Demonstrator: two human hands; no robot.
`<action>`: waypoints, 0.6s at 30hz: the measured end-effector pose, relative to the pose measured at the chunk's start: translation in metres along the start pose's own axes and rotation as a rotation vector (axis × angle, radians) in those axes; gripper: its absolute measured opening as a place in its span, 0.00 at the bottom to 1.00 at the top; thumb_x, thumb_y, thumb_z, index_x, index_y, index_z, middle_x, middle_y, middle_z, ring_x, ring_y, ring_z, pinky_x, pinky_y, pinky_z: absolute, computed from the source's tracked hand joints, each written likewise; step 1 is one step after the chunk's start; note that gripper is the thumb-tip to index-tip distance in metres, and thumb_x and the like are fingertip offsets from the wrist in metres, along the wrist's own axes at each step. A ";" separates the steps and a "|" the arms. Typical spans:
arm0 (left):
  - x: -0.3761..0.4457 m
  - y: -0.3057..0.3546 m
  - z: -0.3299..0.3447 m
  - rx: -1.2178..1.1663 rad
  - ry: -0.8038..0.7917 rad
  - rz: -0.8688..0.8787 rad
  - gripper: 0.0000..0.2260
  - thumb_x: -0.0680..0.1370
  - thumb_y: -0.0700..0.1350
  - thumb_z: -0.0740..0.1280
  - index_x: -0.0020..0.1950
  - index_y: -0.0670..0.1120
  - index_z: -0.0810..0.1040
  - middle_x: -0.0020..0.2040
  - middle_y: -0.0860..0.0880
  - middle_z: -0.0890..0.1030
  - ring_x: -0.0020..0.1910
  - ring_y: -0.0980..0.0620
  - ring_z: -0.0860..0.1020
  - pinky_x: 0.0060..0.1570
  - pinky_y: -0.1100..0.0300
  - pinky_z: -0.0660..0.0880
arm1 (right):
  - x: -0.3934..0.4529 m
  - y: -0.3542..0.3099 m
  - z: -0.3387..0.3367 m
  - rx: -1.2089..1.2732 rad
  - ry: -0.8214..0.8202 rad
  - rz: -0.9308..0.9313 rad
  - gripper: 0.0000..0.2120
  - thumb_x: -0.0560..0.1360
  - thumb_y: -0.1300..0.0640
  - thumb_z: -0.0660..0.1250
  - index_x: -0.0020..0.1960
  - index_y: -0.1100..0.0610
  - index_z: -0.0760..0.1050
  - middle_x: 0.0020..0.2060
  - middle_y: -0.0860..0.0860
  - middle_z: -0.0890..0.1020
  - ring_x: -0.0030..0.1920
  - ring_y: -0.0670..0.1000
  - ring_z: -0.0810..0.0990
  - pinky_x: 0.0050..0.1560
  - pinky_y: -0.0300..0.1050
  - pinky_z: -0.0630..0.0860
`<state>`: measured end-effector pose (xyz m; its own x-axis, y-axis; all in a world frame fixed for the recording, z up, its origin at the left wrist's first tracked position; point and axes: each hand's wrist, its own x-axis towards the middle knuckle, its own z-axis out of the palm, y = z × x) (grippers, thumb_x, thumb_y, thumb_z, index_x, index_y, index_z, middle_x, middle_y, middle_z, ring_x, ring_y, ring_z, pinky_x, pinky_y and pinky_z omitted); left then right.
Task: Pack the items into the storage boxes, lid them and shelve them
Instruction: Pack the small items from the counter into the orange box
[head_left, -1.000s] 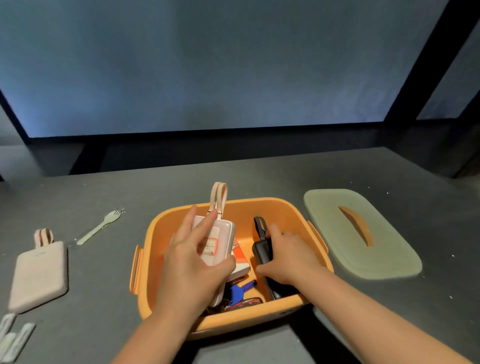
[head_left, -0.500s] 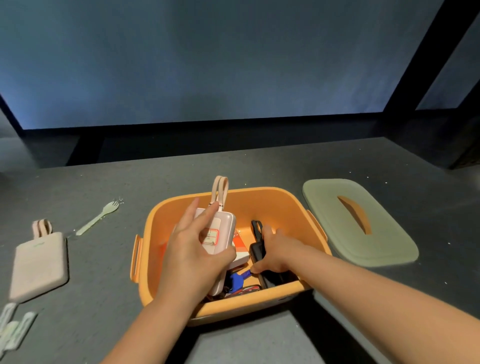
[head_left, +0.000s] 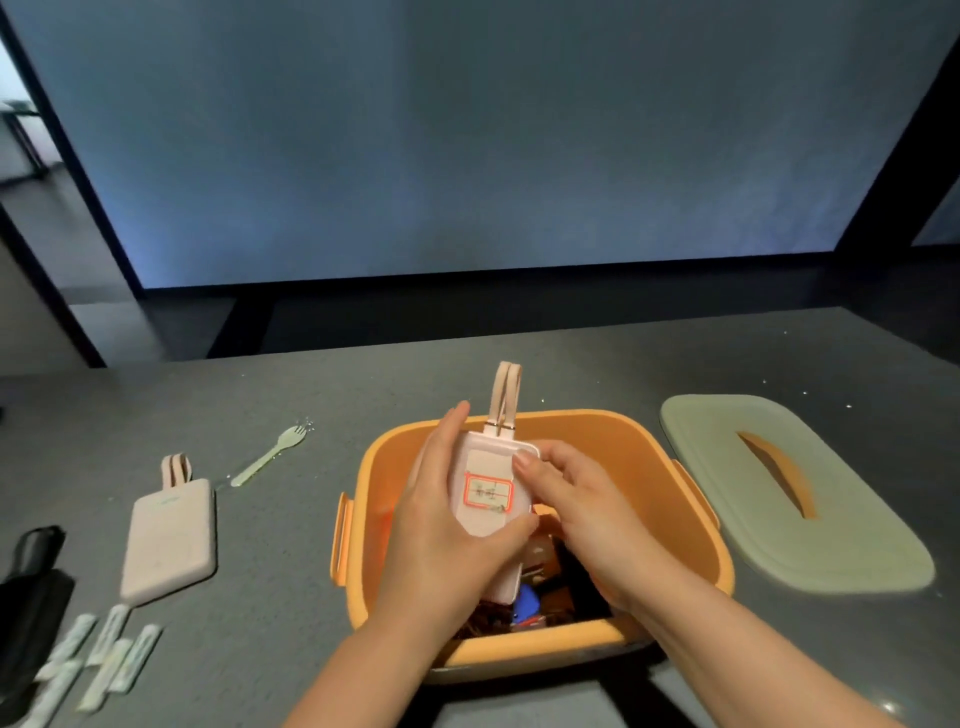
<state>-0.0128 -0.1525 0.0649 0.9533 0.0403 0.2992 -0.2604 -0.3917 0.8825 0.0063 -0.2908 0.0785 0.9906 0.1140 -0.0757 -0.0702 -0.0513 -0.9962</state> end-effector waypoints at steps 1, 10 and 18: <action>0.001 -0.003 -0.003 -0.036 -0.017 -0.017 0.40 0.64 0.52 0.78 0.71 0.65 0.60 0.65 0.63 0.69 0.63 0.65 0.69 0.57 0.63 0.73 | 0.001 -0.001 -0.004 0.018 0.002 -0.005 0.11 0.80 0.53 0.61 0.57 0.58 0.77 0.47 0.53 0.85 0.49 0.51 0.84 0.45 0.42 0.78; -0.002 -0.006 -0.005 -0.221 -0.181 -0.194 0.15 0.69 0.53 0.74 0.54 0.52 0.80 0.47 0.56 0.84 0.47 0.56 0.82 0.51 0.49 0.78 | 0.000 -0.008 -0.016 -0.041 0.124 -0.037 0.16 0.79 0.45 0.59 0.62 0.53 0.73 0.52 0.49 0.83 0.52 0.48 0.82 0.49 0.41 0.79; 0.001 0.009 0.005 0.153 -0.124 0.029 0.14 0.70 0.55 0.72 0.55 0.62 0.78 0.42 0.62 0.82 0.43 0.64 0.77 0.40 0.68 0.73 | 0.016 -0.014 -0.020 -0.369 0.189 -0.015 0.41 0.59 0.36 0.73 0.68 0.46 0.65 0.59 0.49 0.73 0.56 0.48 0.76 0.57 0.53 0.78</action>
<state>-0.0135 -0.1607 0.0713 0.9598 -0.0828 0.2681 -0.2706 -0.5269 0.8057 0.0255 -0.3081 0.0925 0.9977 -0.0653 -0.0181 -0.0432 -0.4070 -0.9124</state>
